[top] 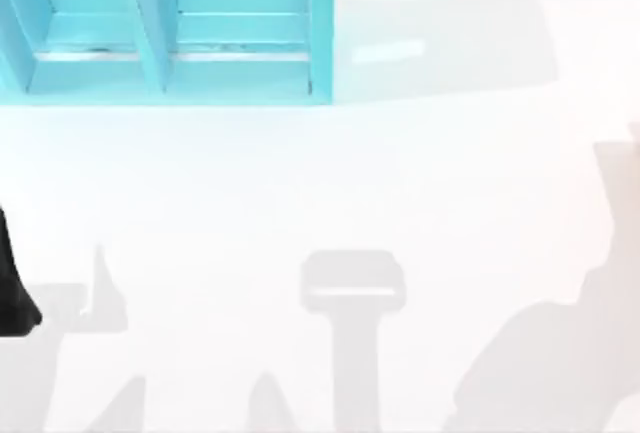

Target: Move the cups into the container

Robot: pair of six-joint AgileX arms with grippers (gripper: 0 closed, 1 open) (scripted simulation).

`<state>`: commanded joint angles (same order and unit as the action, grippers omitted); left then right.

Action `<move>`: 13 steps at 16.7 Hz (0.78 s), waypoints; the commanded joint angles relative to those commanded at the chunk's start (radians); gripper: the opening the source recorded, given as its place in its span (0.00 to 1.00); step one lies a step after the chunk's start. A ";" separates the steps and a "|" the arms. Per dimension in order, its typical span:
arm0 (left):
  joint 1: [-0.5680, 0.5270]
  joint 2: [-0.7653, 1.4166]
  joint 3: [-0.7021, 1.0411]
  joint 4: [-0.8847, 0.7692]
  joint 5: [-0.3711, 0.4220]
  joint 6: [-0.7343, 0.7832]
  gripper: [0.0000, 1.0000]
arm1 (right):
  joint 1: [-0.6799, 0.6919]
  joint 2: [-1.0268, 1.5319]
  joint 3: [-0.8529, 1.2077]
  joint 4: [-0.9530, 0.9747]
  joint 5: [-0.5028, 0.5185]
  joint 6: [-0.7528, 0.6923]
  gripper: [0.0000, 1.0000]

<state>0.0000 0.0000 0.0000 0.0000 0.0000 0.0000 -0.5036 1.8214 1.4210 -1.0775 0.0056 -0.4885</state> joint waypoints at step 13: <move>0.000 0.000 0.000 0.000 0.000 0.000 1.00 | 0.000 0.000 0.000 0.000 0.000 0.000 1.00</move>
<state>0.0000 0.0000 0.0000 0.0000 0.0000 0.0000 -0.5036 1.8214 1.4210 -1.0775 0.0056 -0.4885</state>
